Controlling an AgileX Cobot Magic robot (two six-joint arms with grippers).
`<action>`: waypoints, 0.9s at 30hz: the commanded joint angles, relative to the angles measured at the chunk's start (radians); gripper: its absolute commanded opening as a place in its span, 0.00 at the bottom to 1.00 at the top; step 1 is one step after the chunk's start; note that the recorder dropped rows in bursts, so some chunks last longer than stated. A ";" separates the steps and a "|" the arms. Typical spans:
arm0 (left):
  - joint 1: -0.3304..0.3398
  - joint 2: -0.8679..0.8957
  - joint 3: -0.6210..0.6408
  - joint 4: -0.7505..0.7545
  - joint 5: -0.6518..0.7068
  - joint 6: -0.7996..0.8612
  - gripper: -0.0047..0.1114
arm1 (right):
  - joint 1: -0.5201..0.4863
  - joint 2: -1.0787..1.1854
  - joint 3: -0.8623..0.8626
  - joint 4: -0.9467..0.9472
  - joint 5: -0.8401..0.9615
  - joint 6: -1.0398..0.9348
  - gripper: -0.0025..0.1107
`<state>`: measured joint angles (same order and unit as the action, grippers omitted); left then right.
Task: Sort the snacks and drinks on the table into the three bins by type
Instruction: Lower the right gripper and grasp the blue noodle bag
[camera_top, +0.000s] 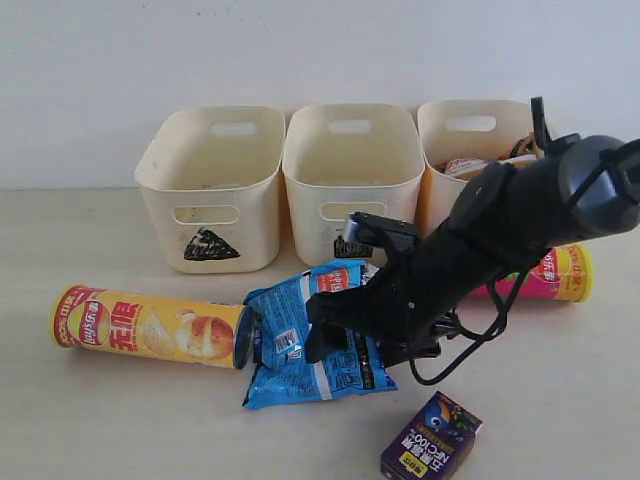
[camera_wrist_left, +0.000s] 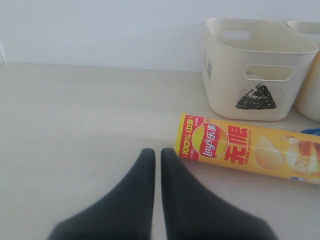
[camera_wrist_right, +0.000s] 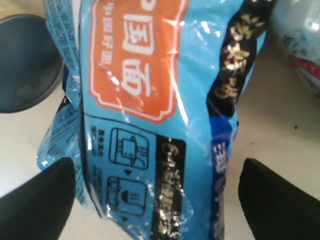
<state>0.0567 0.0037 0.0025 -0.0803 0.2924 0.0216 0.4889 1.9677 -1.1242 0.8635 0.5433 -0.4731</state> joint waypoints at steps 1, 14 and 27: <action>-0.003 -0.004 -0.002 -0.002 -0.008 -0.005 0.07 | 0.010 0.021 0.006 0.022 -0.063 -0.016 0.72; -0.003 -0.004 -0.002 -0.002 -0.008 -0.005 0.07 | 0.010 0.105 0.006 0.123 -0.030 -0.106 0.64; -0.003 -0.004 -0.002 -0.002 -0.008 -0.005 0.07 | 0.008 0.076 0.006 0.132 -0.019 -0.168 0.02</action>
<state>0.0567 0.0037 0.0025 -0.0803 0.2924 0.0216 0.4989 2.0457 -1.1352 1.0456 0.5232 -0.6240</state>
